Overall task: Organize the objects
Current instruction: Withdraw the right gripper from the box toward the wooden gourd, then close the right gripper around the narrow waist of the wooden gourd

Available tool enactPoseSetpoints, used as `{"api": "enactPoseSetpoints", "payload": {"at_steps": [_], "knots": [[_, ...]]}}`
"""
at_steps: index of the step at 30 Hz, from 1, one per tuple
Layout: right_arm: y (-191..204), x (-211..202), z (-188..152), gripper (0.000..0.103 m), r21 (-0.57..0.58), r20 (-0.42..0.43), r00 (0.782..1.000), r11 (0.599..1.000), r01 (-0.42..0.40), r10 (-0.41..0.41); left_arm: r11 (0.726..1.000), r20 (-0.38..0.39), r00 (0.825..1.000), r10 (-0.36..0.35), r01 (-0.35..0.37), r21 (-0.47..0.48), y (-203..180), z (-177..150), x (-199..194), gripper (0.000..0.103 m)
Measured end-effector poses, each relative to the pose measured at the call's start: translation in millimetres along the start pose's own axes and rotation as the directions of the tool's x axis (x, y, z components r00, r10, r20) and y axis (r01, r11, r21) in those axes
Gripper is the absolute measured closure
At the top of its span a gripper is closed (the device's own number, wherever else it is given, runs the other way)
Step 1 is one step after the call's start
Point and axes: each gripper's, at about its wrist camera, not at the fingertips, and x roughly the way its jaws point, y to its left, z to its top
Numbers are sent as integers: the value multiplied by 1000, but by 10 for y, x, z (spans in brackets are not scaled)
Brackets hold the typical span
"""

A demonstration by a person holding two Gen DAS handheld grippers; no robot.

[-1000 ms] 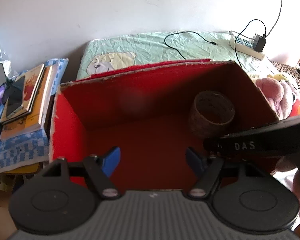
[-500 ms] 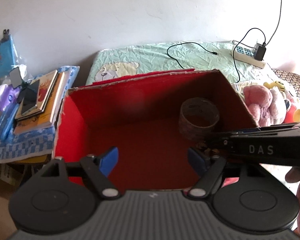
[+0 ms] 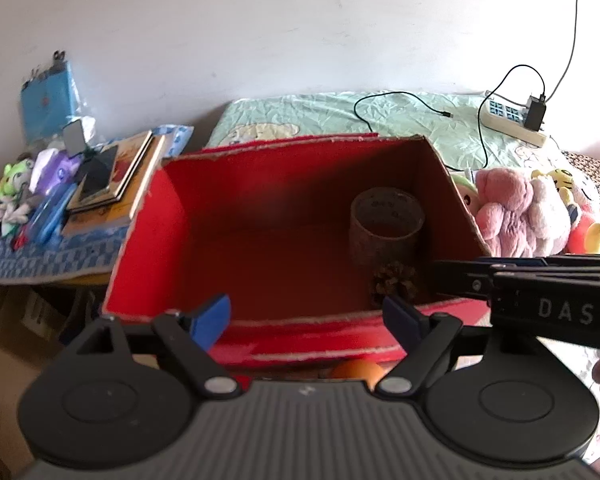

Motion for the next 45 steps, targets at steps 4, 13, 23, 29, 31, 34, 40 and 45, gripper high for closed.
{"api": "enactPoseSetpoints", "payload": {"at_steps": [4, 13, 23, 29, 31, 34, 40, 45], "knots": [[-17, -66, -79, 64, -10, 1, 1000, 1000, -23, 23, 1000, -11, 1000, 20, -20, -22, -85, -100, -43, 17], [-118, -107, -288, 64, 3, -27, 999, 999, -48, 48, 999, -78, 996, 36, -38, -26, -305, -312, 25, 16], [-299, 71, -642, 64, 95, -109, 993, 995, -37, 47, 1000, -154, 988, -1, -2, -17, -276, -672, 187, 14], [-361, 178, -791, 64, 154, -155, 986, 988, -33, 57, 997, -159, 985, -69, 64, -36, -134, -863, 179, 20], [-366, 203, -816, 64, 162, -162, 985, 986, -36, 62, 996, -153, 984, -85, 83, -25, -119, -896, 173, 22], [-344, 237, -841, 64, 169, -171, 983, 985, -37, 67, 992, -142, 982, -122, 123, -4, -110, -931, 164, 29], [-311, 310, -884, 64, 191, -191, 978, 981, -42, 79, 977, -133, 970, -204, 209, 28, -55, -995, 172, 36], [-300, 355, -875, 64, 213, -192, 977, 976, -51, 93, 966, -152, 957, -249, 256, 26, 41, -1040, 209, 37]]}}
